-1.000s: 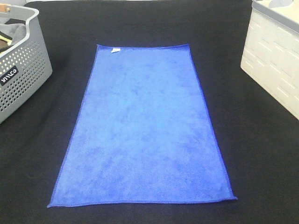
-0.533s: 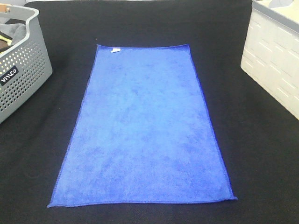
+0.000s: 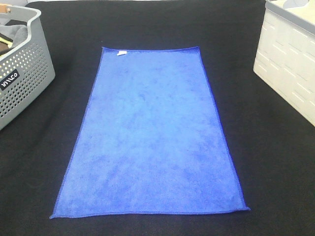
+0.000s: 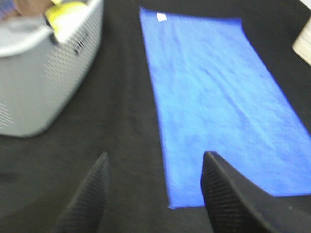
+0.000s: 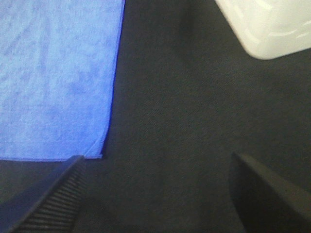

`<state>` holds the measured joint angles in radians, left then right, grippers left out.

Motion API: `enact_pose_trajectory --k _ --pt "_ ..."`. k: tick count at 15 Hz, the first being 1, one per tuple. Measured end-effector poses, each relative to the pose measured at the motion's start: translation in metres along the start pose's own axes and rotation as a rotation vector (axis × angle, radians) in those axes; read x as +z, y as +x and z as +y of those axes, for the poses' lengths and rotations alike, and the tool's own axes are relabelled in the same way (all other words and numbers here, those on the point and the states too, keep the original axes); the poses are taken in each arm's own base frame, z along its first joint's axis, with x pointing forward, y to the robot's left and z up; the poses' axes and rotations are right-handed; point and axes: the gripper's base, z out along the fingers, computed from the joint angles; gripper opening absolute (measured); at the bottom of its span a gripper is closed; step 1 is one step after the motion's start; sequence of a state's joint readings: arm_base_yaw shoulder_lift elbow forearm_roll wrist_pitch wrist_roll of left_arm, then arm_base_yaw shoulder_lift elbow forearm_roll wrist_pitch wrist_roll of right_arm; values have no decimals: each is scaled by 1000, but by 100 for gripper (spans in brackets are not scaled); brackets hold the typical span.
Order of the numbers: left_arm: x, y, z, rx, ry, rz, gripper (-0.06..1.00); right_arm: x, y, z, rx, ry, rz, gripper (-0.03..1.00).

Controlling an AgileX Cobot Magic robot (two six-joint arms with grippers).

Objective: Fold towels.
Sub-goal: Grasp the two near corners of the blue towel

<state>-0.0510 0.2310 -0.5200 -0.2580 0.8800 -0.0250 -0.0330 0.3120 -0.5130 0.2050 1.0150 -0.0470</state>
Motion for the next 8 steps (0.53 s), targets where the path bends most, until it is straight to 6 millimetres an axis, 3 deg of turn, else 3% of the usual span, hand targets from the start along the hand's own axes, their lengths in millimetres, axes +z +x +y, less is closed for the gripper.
enact_pose_trajectory --k 5,8 --pt "77 -16 -1 -229 68 324 55 68 -28 -2 128 -63 281 76" --pt "136 -13 2 -277 136 480 55 118 -36 -5 117 -124 394 76"
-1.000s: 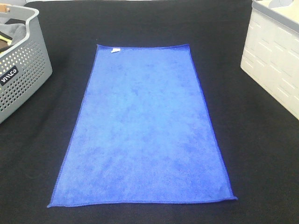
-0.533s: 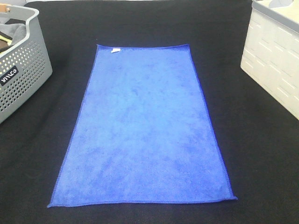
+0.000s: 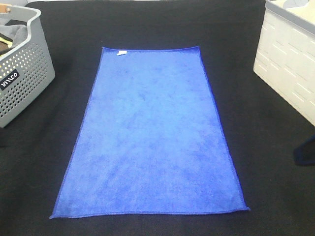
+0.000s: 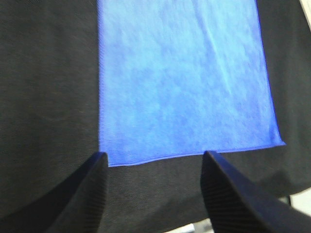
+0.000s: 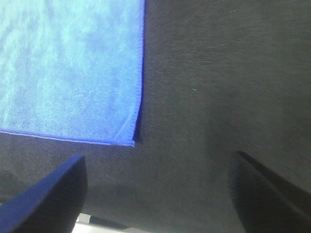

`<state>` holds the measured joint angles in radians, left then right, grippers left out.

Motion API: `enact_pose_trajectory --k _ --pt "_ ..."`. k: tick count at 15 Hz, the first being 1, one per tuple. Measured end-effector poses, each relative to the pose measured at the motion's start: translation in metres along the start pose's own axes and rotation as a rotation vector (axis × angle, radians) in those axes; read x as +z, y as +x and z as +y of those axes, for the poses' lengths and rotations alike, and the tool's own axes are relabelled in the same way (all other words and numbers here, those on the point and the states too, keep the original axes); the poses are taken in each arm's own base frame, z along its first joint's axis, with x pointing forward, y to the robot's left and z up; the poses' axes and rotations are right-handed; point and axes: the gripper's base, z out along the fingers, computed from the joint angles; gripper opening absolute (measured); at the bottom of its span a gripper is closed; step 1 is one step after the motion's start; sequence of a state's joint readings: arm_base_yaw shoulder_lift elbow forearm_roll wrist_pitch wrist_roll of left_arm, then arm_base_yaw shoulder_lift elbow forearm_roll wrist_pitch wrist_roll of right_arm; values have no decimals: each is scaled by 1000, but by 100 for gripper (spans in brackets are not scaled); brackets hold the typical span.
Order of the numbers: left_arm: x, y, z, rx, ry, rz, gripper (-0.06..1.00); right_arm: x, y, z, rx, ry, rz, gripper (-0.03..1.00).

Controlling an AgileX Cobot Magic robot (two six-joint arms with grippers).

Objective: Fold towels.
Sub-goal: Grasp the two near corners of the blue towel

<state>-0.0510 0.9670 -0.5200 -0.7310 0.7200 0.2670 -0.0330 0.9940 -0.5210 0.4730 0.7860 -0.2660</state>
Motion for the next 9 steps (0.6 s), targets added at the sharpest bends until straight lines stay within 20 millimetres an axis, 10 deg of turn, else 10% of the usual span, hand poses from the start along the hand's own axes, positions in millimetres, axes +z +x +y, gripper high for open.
enact_pose_trajectory --k 9 --pt "108 -3 49 -131 -37 300 59 86 -17 -18 78 -96 177 76"
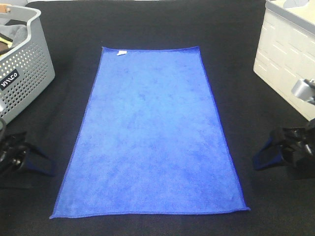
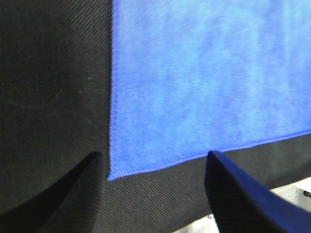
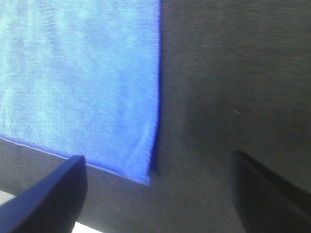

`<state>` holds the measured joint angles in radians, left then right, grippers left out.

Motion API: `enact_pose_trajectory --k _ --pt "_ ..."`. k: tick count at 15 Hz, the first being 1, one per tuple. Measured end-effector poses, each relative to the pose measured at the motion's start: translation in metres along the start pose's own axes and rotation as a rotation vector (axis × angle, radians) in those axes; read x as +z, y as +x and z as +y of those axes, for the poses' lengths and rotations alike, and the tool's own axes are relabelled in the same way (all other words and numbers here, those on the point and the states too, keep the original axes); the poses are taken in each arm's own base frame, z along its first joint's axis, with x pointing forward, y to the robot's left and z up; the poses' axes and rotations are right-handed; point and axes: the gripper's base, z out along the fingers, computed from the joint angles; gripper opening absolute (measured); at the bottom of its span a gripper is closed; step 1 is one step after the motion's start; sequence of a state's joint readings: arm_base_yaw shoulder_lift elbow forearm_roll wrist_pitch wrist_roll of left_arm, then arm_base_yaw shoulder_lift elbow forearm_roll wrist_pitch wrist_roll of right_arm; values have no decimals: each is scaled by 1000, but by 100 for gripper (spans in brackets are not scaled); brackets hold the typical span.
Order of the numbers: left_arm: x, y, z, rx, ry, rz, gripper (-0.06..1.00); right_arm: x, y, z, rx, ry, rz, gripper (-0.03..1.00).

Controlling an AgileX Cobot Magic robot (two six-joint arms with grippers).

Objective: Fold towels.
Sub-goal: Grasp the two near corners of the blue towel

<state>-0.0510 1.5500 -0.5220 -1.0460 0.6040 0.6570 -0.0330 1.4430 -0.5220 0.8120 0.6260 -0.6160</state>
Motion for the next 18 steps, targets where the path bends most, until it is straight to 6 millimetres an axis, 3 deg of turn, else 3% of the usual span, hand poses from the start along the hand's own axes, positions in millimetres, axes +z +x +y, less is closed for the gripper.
enact_pose_trajectory --k 5,10,14,16,18 --pt "32 -3 19 -66 -28 46 60 37 -4 -10 39 -73 62 73" --pt "60 -6 9 -36 6 87 60 67 -2 -19 84 -126 109 70" --pt "72 -15 0 -38 47 110 59 90 -10 7 -24 -176 172 63" --pt "77 -16 -6 -20 47 114 48 98 -12 13 12 -161 189 46" --pt "81 -16 -4 -10 14 116 15 100 -13 10 87 -112 183 21"
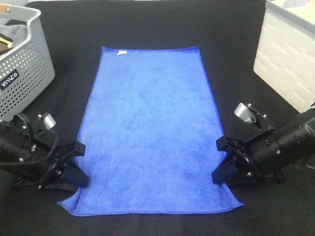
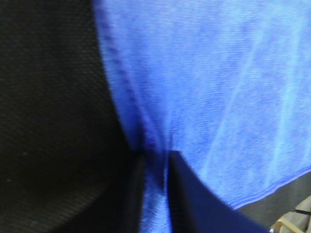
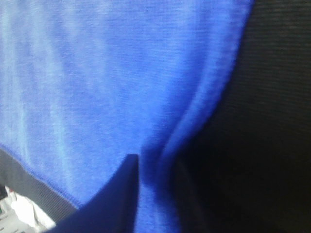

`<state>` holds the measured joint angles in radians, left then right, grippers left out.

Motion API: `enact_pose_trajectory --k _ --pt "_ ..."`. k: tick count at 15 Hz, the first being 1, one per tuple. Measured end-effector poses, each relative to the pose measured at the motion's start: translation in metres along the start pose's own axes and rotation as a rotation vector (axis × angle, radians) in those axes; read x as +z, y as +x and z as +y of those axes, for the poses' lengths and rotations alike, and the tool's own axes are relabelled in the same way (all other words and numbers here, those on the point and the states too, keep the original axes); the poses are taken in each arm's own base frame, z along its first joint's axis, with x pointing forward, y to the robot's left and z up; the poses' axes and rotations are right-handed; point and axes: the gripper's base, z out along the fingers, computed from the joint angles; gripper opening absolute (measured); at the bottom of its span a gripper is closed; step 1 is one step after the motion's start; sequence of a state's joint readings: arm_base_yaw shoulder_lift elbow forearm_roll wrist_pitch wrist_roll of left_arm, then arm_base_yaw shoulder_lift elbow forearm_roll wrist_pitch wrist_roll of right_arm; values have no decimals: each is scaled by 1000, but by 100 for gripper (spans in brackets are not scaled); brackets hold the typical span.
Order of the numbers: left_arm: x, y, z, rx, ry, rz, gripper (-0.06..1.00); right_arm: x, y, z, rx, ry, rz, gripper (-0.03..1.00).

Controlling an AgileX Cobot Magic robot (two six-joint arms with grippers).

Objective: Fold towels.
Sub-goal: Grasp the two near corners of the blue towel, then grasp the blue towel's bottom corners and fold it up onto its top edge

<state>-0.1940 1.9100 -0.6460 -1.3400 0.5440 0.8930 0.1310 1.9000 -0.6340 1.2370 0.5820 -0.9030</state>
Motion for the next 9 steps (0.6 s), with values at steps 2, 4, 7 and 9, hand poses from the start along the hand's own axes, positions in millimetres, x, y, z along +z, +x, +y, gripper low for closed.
enact_pose_trajectory --k 2,4,7,9 --pt "1 1 1 14 -8 7 4 0 0 -1 7 13 -1 11" --pt "1 2 1 27 -10 25 0 1 1 -2 0 19 8 0" --pt "0 8 0 38 4 89 0 1 4 0 3 -9 56 0" --pt "-12 15 -4 62 -1 80 0 -4 10 3 8 -20 61 0"
